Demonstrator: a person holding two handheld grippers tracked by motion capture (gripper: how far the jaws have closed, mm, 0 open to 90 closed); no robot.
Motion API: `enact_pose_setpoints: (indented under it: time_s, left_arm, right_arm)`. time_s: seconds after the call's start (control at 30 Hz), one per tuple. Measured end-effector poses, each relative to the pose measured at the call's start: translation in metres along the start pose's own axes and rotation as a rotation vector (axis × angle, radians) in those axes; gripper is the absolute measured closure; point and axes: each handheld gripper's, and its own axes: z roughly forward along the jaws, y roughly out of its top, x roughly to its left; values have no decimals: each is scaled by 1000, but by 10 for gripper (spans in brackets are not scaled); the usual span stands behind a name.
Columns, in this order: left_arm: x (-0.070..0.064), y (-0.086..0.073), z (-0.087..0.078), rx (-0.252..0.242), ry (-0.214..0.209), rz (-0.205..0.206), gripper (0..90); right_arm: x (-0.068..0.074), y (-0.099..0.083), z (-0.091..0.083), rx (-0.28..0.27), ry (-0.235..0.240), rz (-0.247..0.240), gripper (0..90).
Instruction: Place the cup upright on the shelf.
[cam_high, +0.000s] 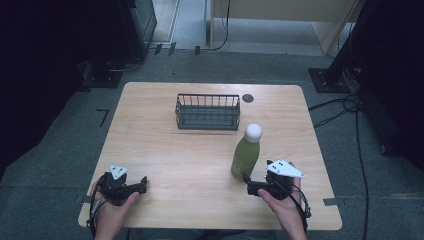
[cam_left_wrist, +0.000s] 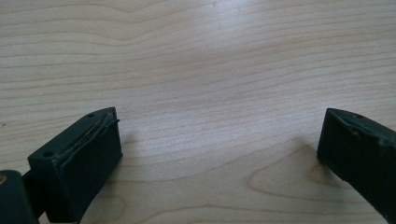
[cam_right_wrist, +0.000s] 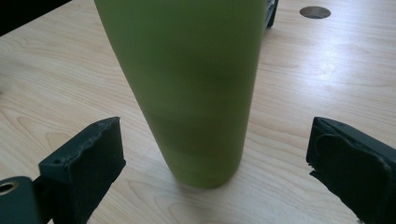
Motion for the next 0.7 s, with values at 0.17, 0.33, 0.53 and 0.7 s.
enact_pose_setpoints:
  time_s: [0.17,0.33,0.53,0.7]
  left_arm:
    - [0,0,0,0,0,0,0]
    - [0,0,0,0,0,0,0]
    - [0,0,0,0,0,0,0]
    - [0,0,0,0,0,0,0]
  right_arm:
    - [3,3,5,-10,11,14,47]
    - [5,7,11,-22,17,30,59]
    - [5,12,20,-40,24,54,70]
    - [6,11,29,-43,21,64,70]
